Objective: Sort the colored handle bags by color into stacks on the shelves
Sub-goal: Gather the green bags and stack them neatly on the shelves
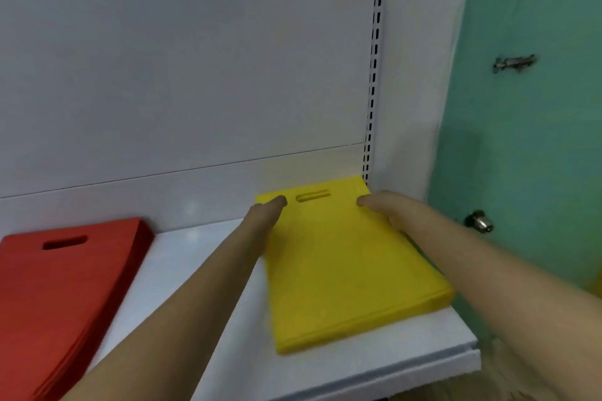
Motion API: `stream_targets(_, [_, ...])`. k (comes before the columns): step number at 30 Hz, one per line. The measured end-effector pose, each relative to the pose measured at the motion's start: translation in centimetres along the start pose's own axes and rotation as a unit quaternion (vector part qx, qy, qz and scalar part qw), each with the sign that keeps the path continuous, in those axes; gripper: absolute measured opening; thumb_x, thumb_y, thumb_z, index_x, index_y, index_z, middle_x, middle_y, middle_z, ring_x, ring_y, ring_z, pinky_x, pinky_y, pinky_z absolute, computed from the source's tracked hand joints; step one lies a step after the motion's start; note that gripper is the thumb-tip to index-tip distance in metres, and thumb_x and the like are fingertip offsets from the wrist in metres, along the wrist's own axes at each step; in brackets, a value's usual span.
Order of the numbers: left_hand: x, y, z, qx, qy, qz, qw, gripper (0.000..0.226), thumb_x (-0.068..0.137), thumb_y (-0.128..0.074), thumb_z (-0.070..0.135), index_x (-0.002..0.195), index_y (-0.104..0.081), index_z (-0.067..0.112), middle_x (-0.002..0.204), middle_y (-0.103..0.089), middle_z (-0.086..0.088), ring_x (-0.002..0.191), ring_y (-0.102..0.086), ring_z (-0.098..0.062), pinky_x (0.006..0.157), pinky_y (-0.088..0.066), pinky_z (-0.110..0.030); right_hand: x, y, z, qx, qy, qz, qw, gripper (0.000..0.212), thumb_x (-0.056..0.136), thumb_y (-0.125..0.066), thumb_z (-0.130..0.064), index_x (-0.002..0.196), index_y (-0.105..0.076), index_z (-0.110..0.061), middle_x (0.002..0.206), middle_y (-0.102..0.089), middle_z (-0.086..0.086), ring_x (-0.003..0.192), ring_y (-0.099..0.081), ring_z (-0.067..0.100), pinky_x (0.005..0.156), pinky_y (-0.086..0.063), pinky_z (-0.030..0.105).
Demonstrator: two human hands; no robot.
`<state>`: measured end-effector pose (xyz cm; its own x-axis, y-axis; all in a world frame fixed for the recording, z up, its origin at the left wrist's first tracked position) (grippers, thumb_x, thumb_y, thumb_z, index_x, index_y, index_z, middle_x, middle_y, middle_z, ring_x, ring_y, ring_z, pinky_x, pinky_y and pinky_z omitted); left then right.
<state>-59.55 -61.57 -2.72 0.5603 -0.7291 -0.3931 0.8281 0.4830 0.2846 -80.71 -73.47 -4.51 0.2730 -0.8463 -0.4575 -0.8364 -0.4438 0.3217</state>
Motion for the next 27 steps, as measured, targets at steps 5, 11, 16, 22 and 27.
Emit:
stream_targets(5, [0.1, -0.9, 0.9, 0.051, 0.010, -0.010, 0.999, 0.073, 0.091, -0.062, 0.039, 0.149, -0.030, 0.010, 0.153, -0.032, -0.017, 0.134, -0.038, -0.041, 0.106, -0.038, -0.051, -0.4, 0.2, -0.9, -0.038, 0.000, -0.036, 0.999, 0.016, 0.098, -0.052, -0.025, 0.109, -0.054, -0.013, 0.100, -0.062, 0.012, 0.101, -0.062, 0.033, 0.079, -0.048, 0.041])
stream_targets(11, [0.5, -0.4, 0.7, 0.075, -0.002, 0.021, 0.997, 0.066, 0.094, -0.059, 0.028, 0.148, -0.030, 0.005, 0.151, -0.034, -0.018, 0.134, -0.038, -0.039, 0.095, -0.039, -0.045, 0.9, -1.2, -4.9, -0.329, 0.333, 0.205, 0.860, 0.028, 0.093, -0.049, -0.028, 0.112, -0.059, -0.010, 0.114, -0.059, 0.008, 0.107, -0.055, 0.030, 0.081, -0.049, 0.037])
stream_targets(16, [0.6, -0.7, 0.3, 0.099, -0.018, 0.028, 0.995, 0.055, 0.096, -0.056, 0.022, 0.142, -0.037, 0.000, 0.117, -0.041, -0.014, 0.103, -0.043, -0.030, 0.081, -0.034, -0.035, 1.8, -6.9, -7.6, -0.485, 0.385, 0.070, 0.782, 0.039, 0.099, -0.040, -0.041, 0.070, -0.050, -0.016, 0.074, -0.052, 0.000, 0.078, -0.052, 0.023, 0.060, -0.037, 0.032])
stream_targets(22, [0.6, 0.0, -0.1, 0.087, -0.015, 0.036, 0.995, 0.055, 0.095, -0.057, 0.023, 0.143, -0.036, 0.004, 0.144, -0.041, -0.016, 0.127, -0.044, -0.033, 0.087, -0.040, -0.037, 3.4, -8.2, -8.2, -0.550, 0.328, 0.060, 0.766, 0.048, 0.101, -0.033, -0.050, 0.081, -0.056, -0.012, 0.084, -0.050, 0.005, 0.085, -0.053, 0.027, 0.067, -0.036, 0.031])
stream_targets(27, [0.2, 0.4, -0.5, 0.064, -0.010, 0.033, 0.997, 0.055, 0.094, -0.057, 0.023, 0.142, -0.037, 0.005, 0.142, -0.044, -0.015, 0.119, -0.047, -0.031, 0.087, -0.042, -0.036, 3.7, -8.6, -8.3, -0.575, 0.276, 0.017, 0.770, 0.065, 0.100, -0.028, -0.056, 0.110, -0.065, -0.003, 0.109, -0.061, 0.013, 0.102, -0.057, 0.030, 0.074, -0.037, 0.032])
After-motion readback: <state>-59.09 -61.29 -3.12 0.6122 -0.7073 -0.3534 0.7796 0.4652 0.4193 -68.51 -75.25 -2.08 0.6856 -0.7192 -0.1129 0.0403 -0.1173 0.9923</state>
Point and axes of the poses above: each hand's wrist, its own x-axis towards the middle knuckle, its own y-axis out of the back of the hand, z = x × y, the point moved 3 cm from there along x, towards the middle knuckle
